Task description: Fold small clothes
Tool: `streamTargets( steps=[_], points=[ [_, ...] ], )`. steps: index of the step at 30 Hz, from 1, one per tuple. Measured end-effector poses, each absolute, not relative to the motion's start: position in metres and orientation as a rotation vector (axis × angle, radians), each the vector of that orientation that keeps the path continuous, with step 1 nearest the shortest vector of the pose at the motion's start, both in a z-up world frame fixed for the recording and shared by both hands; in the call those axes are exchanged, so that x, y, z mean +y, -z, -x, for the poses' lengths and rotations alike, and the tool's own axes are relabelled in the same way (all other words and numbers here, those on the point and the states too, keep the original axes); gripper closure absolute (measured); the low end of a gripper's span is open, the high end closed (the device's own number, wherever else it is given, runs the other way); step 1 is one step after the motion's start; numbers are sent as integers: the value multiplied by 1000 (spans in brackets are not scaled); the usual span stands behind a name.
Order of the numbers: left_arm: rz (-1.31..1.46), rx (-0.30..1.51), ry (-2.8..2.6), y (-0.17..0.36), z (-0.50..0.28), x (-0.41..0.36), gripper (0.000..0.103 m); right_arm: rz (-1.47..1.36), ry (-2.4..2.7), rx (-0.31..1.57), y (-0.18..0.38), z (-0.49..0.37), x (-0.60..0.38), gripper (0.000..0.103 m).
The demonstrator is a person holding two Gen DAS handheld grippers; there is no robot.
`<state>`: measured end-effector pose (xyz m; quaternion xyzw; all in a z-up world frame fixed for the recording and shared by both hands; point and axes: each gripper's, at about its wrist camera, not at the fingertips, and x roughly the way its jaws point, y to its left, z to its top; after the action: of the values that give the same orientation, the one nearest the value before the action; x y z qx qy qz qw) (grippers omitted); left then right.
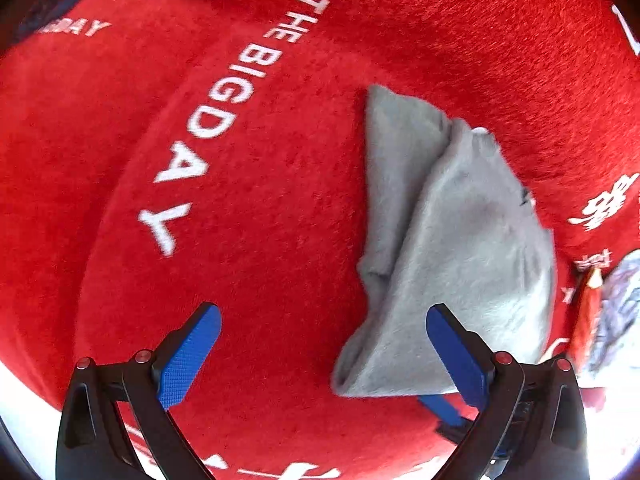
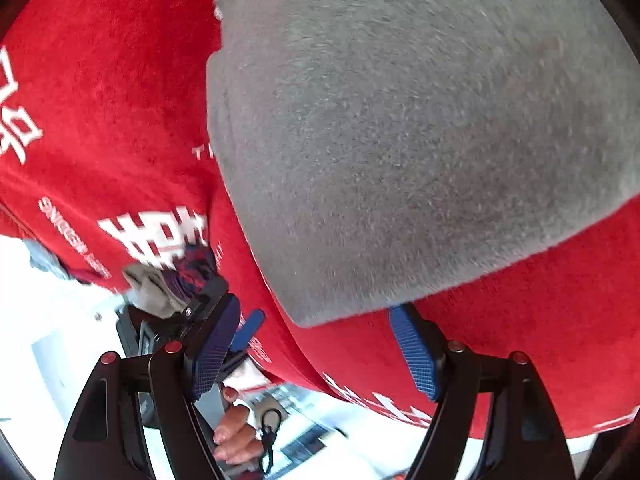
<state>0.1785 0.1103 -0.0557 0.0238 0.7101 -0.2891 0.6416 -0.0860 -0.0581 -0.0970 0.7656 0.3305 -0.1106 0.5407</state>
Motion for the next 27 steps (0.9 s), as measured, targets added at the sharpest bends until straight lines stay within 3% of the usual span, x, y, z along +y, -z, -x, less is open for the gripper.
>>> streamTargets(
  steps=[8, 10, 11, 12, 23, 27],
  points=[
    [184, 1747, 844, 78, -186, 89, 0, -2044, 267, 529, 117, 90, -58, 26],
    [222, 1767, 865, 84, -188, 78, 0, -2071, 239, 503, 119, 89, -61, 52],
    [234, 1773, 874, 86, -190, 75, 0, -2061, 220, 495, 117, 88, -64, 79],
    [243, 1779, 884, 87, -191, 72, 0, -2021, 203, 494, 111, 87, -70, 94],
    [419, 1881, 1113, 104, -199, 6, 0, -1716, 61, 578, 46, 64, -97, 94],
    [297, 1831, 1115, 94, -189, -25, 0, -1687, 50, 626, 49, 64, -91, 94]
  ],
)
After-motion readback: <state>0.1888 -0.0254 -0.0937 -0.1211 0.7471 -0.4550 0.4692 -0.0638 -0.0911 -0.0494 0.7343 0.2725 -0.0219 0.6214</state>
